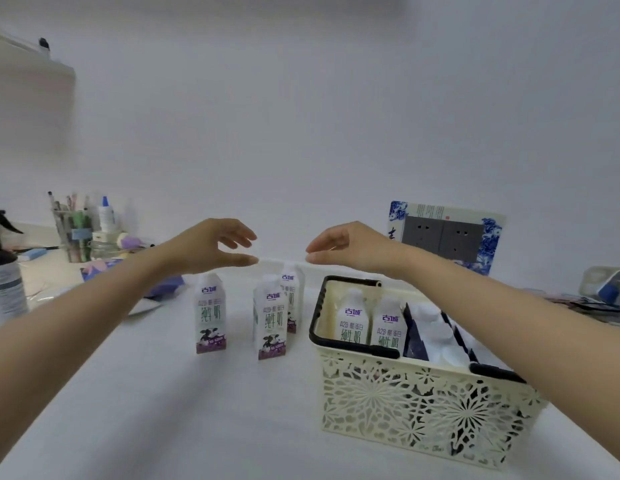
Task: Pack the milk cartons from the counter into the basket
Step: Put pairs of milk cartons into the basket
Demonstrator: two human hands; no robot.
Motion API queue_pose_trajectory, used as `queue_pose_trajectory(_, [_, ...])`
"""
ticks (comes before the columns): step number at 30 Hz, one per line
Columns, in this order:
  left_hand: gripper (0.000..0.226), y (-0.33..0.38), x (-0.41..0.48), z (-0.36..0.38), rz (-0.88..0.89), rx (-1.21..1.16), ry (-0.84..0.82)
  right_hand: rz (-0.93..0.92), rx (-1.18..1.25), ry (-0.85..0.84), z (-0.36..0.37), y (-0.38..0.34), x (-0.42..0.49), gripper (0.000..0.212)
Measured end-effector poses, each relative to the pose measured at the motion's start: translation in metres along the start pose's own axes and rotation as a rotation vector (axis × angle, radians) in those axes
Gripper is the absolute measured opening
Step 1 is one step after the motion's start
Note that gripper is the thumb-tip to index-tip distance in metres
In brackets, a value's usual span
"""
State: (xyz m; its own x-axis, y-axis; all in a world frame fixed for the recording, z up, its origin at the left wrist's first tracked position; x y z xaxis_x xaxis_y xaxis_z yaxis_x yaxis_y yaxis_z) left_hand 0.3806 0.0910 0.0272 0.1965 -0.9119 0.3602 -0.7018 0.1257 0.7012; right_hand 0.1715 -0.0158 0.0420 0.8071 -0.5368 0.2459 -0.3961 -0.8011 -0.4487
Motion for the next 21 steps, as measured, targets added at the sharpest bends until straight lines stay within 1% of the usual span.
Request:
queue_pose_trajectory(1, [0.047, -0.011, -0.005, -0.007, -0.042, 0.001, 0.014, -0.010, 0.000, -0.033, 0.009, -0.006, 0.009, 0.031])
queue_pose_trajectory(3, [0.066, -0.033, -0.014, -0.015, -0.129, 0.008, 0.019, -0.013, -0.019, -0.111, 0.029, -0.011, 0.025, 0.037])
queue_pose_trajectory(5, [0.073, -0.055, -0.021, -0.014, -0.211, 0.002, 0.019, -0.002, -0.051, -0.169, 0.046, -0.010, 0.041, 0.047])
queue_pose_trajectory(6, [0.072, -0.066, -0.023, -0.014, -0.241, -0.023, 0.033, 0.004, -0.061, -0.188, 0.054, -0.009, 0.047, 0.051])
queue_pose_trajectory(8, [0.060, -0.081, -0.025, -0.011, -0.275, -0.101, 0.068, 0.011, -0.067, -0.227, 0.066, -0.007, 0.058, 0.052])
queue_pose_trajectory(11, [0.035, -0.096, -0.027, -0.005, -0.302, -0.216, 0.074, 0.004, -0.082, -0.291, 0.078, -0.005, 0.067, 0.043])
queue_pose_trajectory(12, [0.031, -0.099, -0.026, -0.002, -0.302, -0.251, 0.080, 0.001, -0.092, -0.299, 0.081, -0.004, 0.069, 0.040])
queue_pose_trajectory(14, [0.030, -0.105, -0.025, 0.000, -0.292, -0.326, 0.108, 0.006, -0.090, -0.292, 0.084, 0.000, 0.073, 0.035])
queue_pose_trajectory(17, [0.029, -0.109, -0.023, 0.004, -0.263, -0.372, 0.146, 0.010, -0.048, -0.290, 0.087, 0.005, 0.077, 0.025])
queue_pose_trajectory(21, [0.024, -0.109, -0.022, 0.007, -0.225, -0.400, 0.210, 0.001, -0.028, -0.268, 0.087, 0.006, 0.078, 0.022])
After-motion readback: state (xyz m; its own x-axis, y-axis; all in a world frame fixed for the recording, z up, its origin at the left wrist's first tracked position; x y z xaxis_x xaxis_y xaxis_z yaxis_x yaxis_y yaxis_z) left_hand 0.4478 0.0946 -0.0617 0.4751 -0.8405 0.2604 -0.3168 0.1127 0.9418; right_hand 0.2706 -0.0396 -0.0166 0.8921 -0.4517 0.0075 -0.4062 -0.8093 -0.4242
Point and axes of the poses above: each hand's wrist, its own x-axis towards the middle knuckle, its own z-axis out of the palm, y = z × x, the point moved 5 cm from there along x, towards the middle knuckle, and after that the axes turned 15 degrees about -x, right-handed, at the moved point
